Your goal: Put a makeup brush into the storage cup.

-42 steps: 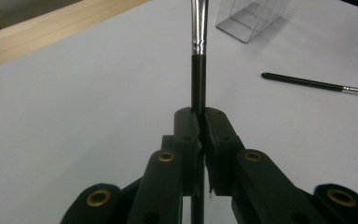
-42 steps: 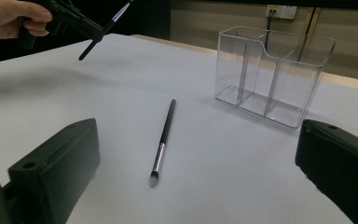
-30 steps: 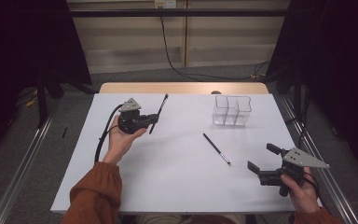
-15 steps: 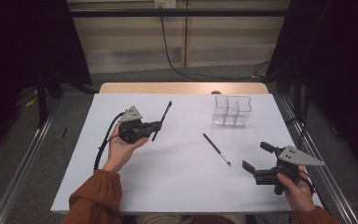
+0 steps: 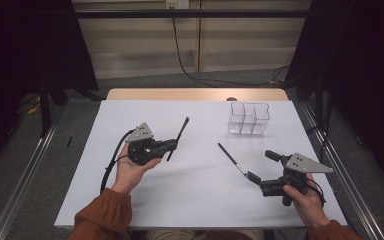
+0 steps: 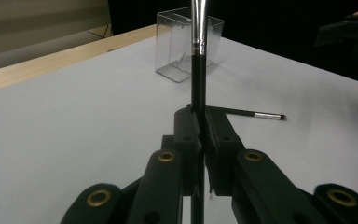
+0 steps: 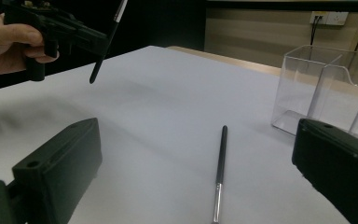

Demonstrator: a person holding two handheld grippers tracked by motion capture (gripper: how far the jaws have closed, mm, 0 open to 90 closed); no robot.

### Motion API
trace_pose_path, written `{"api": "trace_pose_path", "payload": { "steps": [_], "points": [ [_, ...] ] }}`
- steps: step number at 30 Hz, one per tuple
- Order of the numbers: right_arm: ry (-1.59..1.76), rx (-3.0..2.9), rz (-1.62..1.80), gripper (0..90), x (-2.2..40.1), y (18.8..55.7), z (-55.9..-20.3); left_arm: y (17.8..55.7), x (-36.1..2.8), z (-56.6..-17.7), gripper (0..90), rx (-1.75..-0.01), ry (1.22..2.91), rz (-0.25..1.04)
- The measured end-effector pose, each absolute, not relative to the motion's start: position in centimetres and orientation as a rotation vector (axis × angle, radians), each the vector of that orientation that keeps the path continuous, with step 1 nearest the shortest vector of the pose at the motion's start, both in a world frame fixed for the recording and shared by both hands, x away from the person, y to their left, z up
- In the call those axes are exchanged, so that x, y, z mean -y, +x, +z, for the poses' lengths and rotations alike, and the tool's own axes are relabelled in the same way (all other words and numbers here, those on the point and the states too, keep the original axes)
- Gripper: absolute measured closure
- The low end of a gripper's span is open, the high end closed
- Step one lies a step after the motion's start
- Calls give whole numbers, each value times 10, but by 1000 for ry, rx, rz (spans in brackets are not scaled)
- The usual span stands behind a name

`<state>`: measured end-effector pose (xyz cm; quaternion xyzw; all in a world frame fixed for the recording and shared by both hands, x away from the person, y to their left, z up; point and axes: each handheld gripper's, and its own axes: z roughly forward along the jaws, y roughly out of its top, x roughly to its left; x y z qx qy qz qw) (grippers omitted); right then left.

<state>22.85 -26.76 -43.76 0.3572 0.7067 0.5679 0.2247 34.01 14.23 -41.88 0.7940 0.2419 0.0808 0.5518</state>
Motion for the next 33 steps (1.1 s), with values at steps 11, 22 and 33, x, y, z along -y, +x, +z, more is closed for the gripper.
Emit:
{"api": "trace_pose_path", "payload": {
  "steps": [11,22,33],
  "points": [
    [969,-1993,1578,18,251,239,-434,320,-142,-425,844,-556,1895,156],
    [918,-2070,1637,12,229,254,-423,310,-129,-428,844,-531,1879,127],
    [898,-2058,1700,11,204,268,-419,305,-107,-418,844,-476,1883,123]
  ]
}}
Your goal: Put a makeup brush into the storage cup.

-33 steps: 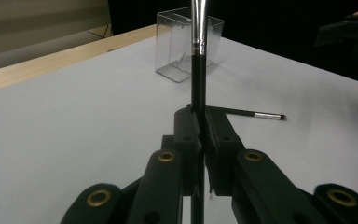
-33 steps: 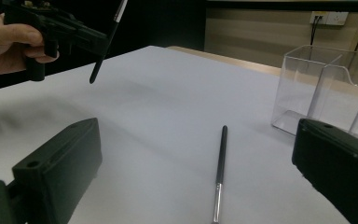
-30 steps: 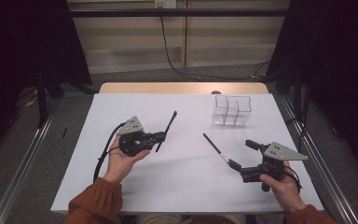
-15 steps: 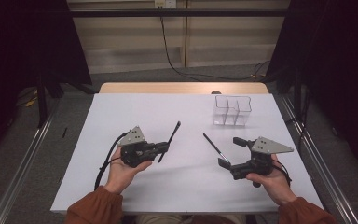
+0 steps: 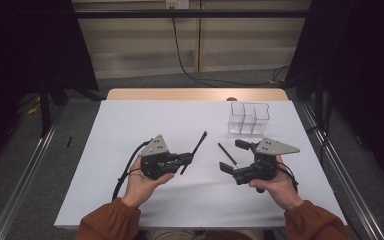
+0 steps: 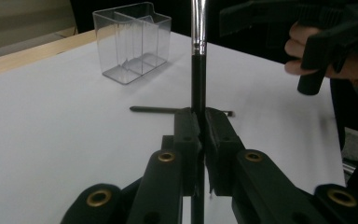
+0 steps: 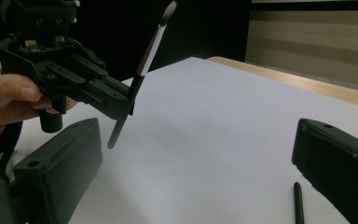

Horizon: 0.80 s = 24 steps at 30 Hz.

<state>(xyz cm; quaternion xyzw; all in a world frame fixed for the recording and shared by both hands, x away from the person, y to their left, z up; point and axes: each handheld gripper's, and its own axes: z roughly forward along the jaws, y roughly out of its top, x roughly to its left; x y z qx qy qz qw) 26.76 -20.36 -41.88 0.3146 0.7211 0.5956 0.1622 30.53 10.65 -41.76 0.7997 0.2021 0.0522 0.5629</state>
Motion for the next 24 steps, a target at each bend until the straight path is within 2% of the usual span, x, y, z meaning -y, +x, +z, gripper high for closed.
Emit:
{"api": "trace_pose_path", "payload": {
  "steps": [3,7,24],
  "points": [
    [885,-2063,1713,10,198,268,-417,305,-103,-421,844,-482,1870,115],
    [868,-2065,1743,61,192,273,-413,304,-100,-424,844,-477,1869,111],
    [777,-2154,1772,455,163,292,-414,302,-91,-431,844,-473,1863,95]
  ]
}}
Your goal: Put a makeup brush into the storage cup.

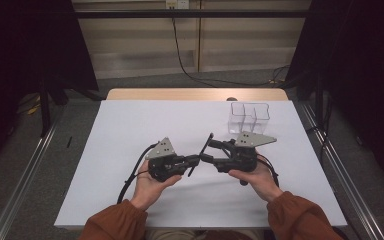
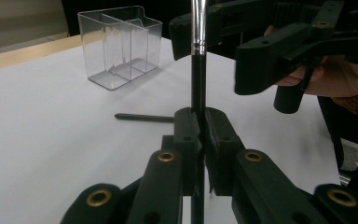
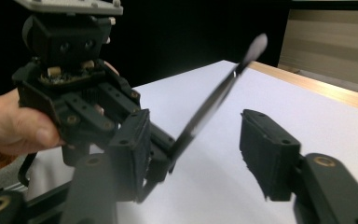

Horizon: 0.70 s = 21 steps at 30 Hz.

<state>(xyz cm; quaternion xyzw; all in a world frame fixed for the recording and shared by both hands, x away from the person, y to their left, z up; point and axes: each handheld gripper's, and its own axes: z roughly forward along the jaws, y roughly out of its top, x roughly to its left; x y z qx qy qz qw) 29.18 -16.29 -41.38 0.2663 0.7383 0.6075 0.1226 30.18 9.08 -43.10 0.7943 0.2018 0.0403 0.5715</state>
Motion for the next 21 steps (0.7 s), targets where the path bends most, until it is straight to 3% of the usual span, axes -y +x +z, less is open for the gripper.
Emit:
{"api": "trace_pose_path", "payload": {
  "steps": [15,21],
  "points": [
    [825,-2184,1858,779,162,296,-420,301,-87,-434,845,-451,1873,74],
    [850,-2201,1914,823,163,297,-419,300,-85,-435,845,-440,1874,81]
  ]
}}
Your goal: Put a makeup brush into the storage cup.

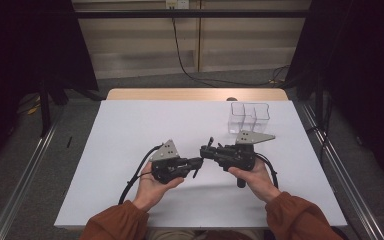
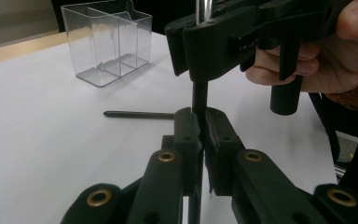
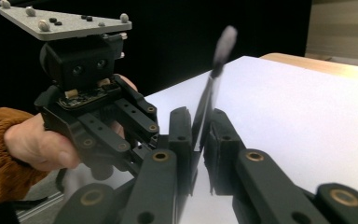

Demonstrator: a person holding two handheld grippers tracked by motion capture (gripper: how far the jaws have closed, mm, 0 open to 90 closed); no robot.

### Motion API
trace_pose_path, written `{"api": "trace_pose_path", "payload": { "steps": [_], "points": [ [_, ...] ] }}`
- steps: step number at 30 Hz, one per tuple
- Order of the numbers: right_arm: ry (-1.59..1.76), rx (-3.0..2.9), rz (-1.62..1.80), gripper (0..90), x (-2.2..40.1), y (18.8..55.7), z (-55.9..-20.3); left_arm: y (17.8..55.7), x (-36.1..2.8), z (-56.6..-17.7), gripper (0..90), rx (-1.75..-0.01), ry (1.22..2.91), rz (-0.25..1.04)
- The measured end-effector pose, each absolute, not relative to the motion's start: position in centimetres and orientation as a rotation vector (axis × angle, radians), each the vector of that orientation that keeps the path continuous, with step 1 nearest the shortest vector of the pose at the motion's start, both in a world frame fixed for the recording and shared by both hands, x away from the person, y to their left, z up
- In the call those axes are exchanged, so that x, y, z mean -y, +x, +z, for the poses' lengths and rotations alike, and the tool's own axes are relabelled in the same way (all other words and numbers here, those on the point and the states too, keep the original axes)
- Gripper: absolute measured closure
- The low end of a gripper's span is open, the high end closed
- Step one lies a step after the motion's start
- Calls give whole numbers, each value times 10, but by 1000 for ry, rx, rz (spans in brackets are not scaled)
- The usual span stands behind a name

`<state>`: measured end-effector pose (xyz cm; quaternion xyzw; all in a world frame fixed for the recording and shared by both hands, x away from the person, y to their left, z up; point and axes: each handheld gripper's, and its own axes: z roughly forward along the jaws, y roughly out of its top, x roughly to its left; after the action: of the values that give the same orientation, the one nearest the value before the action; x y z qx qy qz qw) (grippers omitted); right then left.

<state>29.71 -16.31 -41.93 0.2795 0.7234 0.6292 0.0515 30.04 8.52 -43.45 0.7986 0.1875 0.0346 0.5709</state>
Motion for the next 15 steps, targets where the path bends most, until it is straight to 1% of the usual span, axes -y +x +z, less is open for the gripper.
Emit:
{"api": "trace_pose_path", "payload": {
  "steps": [9,15],
  "points": [
    [867,-2211,1900,840,162,295,-418,300,-84,-438,836,-422,1865,87],
    [849,-2208,1896,841,162,294,-417,299,-82,-441,757,-425,1861,78]
  ]
}}
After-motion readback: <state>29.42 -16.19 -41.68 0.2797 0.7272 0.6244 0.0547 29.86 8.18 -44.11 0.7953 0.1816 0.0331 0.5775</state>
